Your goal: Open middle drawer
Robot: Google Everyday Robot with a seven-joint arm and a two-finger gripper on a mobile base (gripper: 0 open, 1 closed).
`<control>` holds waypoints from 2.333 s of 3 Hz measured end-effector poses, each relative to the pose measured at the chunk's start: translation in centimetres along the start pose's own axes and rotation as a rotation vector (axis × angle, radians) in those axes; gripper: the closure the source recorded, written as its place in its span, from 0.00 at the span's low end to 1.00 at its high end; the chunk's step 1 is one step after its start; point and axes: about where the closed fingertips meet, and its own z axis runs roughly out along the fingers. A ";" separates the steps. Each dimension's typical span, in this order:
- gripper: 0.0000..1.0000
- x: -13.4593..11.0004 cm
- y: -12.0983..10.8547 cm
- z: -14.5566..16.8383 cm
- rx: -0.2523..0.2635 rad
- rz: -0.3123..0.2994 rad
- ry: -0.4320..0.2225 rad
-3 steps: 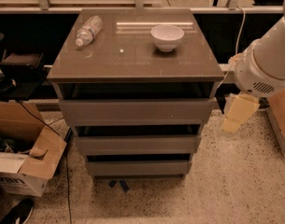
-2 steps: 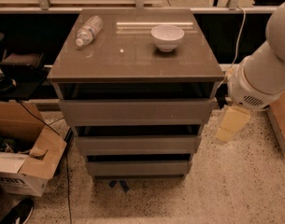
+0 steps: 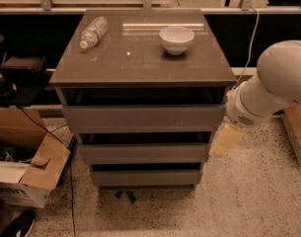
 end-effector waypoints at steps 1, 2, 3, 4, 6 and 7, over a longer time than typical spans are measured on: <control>0.00 -0.1 -0.2 0.5 0.001 0.001 -0.006; 0.00 0.2 0.6 1.9 -0.020 -0.026 0.019; 0.00 -0.1 1.8 5.0 -0.034 -0.057 0.019; 0.00 -1.4 2.7 11.3 -0.032 -0.123 -0.077; 0.00 -0.6 3.2 13.4 0.000 -0.106 -0.042; 0.00 -0.1 3.4 16.2 0.009 -0.090 -0.057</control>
Offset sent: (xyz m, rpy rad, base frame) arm -0.0021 0.0059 -0.0416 -0.0492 0.0547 0.0529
